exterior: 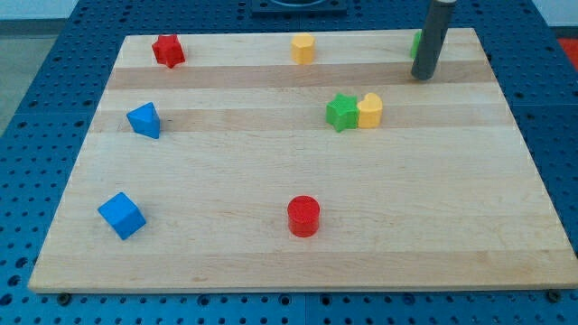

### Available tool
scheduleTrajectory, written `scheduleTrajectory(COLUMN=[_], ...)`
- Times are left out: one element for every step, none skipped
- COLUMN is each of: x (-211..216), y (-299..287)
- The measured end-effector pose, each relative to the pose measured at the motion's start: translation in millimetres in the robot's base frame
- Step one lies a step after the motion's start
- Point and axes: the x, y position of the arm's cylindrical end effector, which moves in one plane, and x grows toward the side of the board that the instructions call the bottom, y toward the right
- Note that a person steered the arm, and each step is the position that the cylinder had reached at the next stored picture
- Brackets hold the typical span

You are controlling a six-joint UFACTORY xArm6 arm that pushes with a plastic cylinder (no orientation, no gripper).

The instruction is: Push the green circle towards the center

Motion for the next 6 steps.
scheduleTrajectory(x=[-19.9, -43.2, -61.6, -78.9, -87.2, -99.9], y=[21.1, 29.4, 29.4, 39.0, 61.6, 60.3])
